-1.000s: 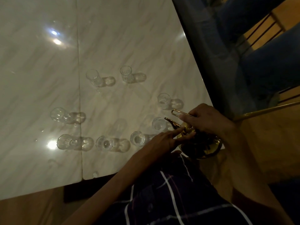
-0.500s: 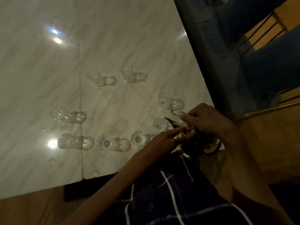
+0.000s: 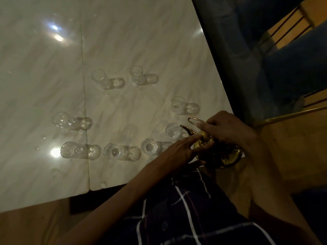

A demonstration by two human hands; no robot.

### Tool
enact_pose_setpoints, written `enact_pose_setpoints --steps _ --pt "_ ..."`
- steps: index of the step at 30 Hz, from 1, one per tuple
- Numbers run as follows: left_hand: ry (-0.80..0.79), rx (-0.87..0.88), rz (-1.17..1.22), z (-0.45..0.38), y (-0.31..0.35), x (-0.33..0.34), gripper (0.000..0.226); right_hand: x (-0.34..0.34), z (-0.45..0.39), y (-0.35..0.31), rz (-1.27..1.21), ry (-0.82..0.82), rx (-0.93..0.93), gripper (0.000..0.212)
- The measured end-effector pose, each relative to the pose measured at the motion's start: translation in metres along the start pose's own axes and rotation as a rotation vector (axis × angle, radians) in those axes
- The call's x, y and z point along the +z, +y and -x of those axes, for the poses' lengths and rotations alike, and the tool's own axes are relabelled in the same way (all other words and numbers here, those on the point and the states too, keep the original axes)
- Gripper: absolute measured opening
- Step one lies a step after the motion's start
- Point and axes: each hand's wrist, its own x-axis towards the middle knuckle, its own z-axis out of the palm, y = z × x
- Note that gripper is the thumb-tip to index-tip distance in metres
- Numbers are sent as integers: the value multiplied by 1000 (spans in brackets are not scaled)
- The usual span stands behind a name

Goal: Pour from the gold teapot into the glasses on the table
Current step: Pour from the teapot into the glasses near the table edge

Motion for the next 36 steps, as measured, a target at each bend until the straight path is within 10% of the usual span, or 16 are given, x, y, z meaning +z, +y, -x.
enact_pose_setpoints --steps 36 --pt "-95 -13 -1 17 22 9 72 12 13 9 9 -12 8 45"
